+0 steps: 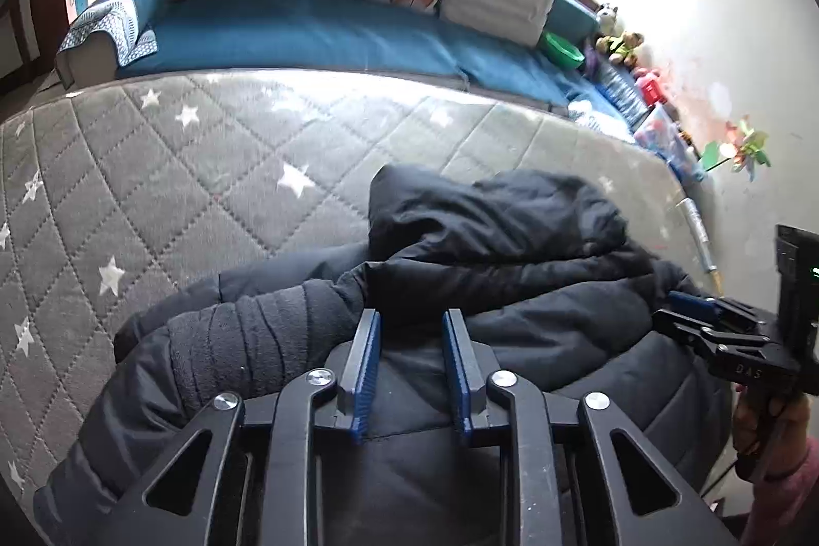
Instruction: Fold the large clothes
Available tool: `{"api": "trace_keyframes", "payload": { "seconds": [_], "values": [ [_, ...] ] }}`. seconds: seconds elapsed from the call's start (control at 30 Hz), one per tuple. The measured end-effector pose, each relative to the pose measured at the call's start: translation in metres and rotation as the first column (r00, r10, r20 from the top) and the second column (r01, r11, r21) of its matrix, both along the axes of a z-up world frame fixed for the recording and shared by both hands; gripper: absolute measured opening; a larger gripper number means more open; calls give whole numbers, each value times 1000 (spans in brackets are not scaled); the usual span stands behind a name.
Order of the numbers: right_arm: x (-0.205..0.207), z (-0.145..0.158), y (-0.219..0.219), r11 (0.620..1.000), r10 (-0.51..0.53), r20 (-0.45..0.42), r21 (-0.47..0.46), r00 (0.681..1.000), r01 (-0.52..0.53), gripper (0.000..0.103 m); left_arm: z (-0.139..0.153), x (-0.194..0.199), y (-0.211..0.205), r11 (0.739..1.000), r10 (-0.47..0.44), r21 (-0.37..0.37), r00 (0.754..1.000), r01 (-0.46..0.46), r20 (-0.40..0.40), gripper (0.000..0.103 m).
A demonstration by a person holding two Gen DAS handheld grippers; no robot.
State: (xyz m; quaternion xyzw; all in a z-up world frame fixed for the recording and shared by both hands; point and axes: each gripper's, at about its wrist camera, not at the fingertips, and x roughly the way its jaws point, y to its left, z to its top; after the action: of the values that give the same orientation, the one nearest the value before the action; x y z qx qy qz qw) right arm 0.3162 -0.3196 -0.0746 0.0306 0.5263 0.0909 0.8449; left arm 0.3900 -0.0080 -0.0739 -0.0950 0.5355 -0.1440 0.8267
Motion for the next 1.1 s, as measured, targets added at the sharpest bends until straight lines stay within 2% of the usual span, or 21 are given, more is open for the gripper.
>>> {"api": "trace_keyframes", "payload": {
  "seconds": [0.1, 0.2, 0.33, 0.47, 0.57, 0.63, 0.67, 0.73, 0.93, 1.1],
  "values": [
    [-4, -3, 9, 998, 7, 21, -69, 1000, -5, 61, -5, 1, -5, 1000, -1, 24, 1000, 1, 10, 26],
    [-3, -3, 10, 997, -4, 29, -78, 1000, 6, 62, -10, 0, -8, 999, 0, 40, 1000, -1, 24, 26],
    [-3, 4, 14, 993, 20, 43, -117, 999, -15, 61, -2, -2, -12, 999, 1, 45, 999, -3, 54, 26],
    [-20, 26, 22, 986, 44, 106, -163, 993, -26, 61, 34, -27, -6, 999, -10, 51, 990, 3, 140, 27],
    [-37, 42, 34, 984, 75, 143, -170, 987, -51, 61, 63, -51, 0, 994, -27, 112, 979, 5, 200, 27],
    [-50, 49, 42, 982, 100, 160, -176, 982, -71, 61, 79, -72, 5, 990, -39, 143, 973, 7, 225, 30],
    [-58, 52, 47, 980, 116, 167, -177, 979, -86, 61, 84, -83, 9, 987, -42, 162, 973, 5, 229, 34],
    [-70, 52, 54, 978, 139, 166, -179, 976, -109, 61, 90, -104, 18, 983, -43, 181, 971, 0, 233, 35],
    [-88, 37, 64, 966, 176, 116, -214, 978, -148, 61, 84, -158, 50, 987, -29, 162, 978, -5, 207, 35],
    [-84, 26, 63, 971, 149, 77, -197, 986, -132, 61, 55, -175, 70, 990, -1, 141, 987, -22, 161, 35]
  ]
}}
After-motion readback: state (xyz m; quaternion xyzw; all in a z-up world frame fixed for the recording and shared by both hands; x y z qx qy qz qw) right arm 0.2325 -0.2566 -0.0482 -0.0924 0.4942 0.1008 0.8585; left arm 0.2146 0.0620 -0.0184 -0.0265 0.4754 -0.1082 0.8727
